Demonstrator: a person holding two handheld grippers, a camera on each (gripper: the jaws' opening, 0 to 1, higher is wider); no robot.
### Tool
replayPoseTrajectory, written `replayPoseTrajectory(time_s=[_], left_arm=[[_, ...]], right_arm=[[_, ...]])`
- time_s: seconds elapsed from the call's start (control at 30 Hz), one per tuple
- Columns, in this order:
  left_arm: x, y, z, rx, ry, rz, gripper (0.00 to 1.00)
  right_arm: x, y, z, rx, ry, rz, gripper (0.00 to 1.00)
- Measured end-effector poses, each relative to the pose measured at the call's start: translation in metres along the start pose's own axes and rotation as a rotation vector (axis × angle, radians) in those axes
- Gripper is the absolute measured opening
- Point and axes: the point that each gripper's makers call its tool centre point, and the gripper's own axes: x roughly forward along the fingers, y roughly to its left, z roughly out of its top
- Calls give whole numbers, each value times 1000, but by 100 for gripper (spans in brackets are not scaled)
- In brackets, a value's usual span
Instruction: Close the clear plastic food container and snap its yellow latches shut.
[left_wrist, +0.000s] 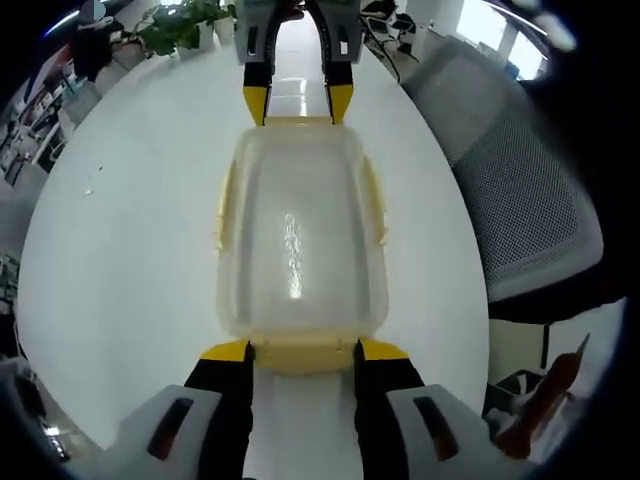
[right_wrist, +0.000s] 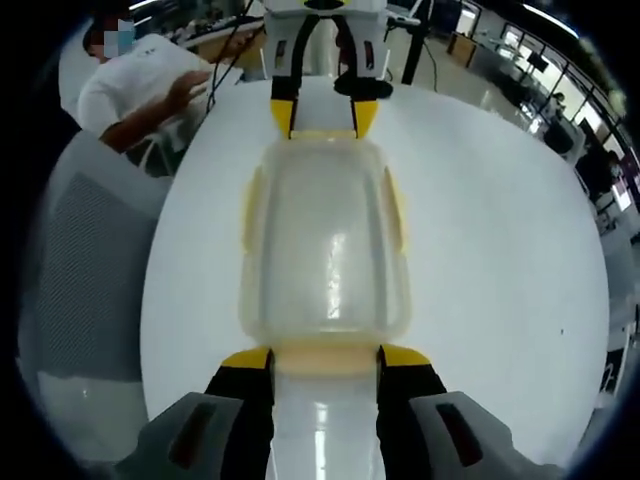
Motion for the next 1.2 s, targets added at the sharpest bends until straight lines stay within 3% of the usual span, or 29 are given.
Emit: replayPoseTrajectory(time_s=[0.77, 1.2], left_arm=[[-23, 5, 18, -11, 0, -9, 38], [-23, 6, 31, -24, 3, -5, 38]], right_arm=[[-31, -6, 3, -10, -7, -22, 39], [-38, -8, -8, -23, 8, -25, 39]])
